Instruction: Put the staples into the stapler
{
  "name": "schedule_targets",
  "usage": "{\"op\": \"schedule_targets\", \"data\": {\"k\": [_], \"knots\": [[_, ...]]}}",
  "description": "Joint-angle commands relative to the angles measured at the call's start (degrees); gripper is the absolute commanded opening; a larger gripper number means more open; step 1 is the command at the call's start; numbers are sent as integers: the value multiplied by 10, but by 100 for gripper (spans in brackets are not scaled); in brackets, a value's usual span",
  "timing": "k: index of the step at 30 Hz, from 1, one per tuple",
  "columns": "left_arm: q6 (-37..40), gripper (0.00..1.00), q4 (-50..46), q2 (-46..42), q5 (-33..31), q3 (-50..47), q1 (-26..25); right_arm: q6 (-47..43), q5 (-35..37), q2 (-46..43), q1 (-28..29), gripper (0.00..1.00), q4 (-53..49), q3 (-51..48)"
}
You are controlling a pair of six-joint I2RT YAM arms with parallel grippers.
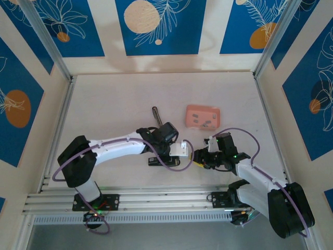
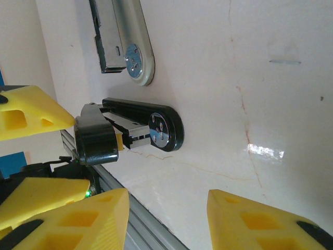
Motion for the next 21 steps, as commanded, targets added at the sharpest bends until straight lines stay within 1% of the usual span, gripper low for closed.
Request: {"op": "schedule_targets", "data": {"k": [1, 4, 9, 16, 21], "knots": [[9, 50, 12, 3, 13, -7, 6, -11, -21, -10, -3, 44, -9, 1], [9, 48, 18, 11, 14, -3, 6, -11, -21, -12, -3, 44, -10, -2], [10, 31, 6, 27, 24, 9, 6, -11, -19, -21, -3, 44, -14, -6], [17, 24, -21, 48, 26, 20, 6, -15, -18, -28, -6, 44, -20, -11], [20, 23, -38, 69, 15, 27, 6, -16, -18, -28, -7, 44, -20, -12]]}}
